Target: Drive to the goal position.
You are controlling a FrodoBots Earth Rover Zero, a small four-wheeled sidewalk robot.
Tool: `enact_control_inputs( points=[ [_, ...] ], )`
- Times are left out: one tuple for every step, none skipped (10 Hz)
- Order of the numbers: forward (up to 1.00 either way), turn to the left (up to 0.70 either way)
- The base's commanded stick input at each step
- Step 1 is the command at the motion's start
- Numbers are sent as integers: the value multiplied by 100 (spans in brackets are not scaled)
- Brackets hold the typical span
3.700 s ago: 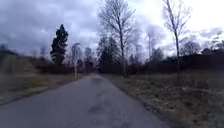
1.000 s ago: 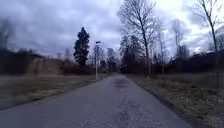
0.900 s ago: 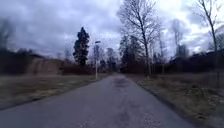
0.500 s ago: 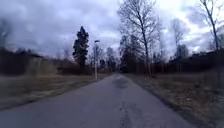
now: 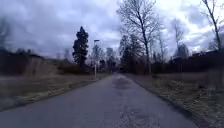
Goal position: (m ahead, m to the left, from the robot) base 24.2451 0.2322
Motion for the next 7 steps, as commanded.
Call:
enact_control_inputs(
  points=[
    [50, 0],
    [50, 0],
    [50, 0],
    [50, 0],
    [50, 0],
    [50, 0],
    [50, 0]
  ],
)
